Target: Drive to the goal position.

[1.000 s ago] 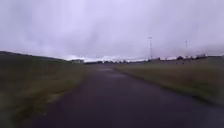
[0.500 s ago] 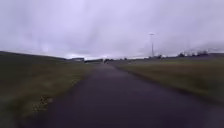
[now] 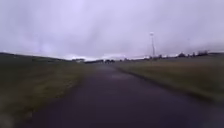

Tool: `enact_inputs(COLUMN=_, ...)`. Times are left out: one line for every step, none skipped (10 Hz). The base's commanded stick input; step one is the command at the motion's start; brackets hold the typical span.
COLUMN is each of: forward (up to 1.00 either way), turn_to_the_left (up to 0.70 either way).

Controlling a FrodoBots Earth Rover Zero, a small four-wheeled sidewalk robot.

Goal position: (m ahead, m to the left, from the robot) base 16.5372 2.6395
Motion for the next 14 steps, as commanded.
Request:
enact_inputs(forward=1.0, turn_to_the_left=0.03)
enact_inputs(forward=1.0, turn_to_the_left=0.02)
enact_inputs(forward=1.0, turn_to_the_left=0.02)
enact_inputs(forward=1.0, turn_to_the_left=0.02)
enact_inputs(forward=1.0, turn_to_the_left=0.03)
enact_inputs(forward=1.0, turn_to_the_left=0.03)
enact_inputs(forward=1.0, turn_to_the_left=0.03)
enact_inputs(forward=1.0, turn_to_the_left=0.02)
enact_inputs(forward=1.0, turn_to_the_left=0.02)
enact_inputs(forward=1.0, turn_to_the_left=0.03)
enact_inputs(forward=1.0, turn_to_the_left=0.02)
enact_inputs(forward=1.0, turn_to_the_left=0.03)
enact_inputs(forward=1.0, turn_to_the_left=0.03)
enact_inputs(forward=1.0, turn_to_the_left=0.03)
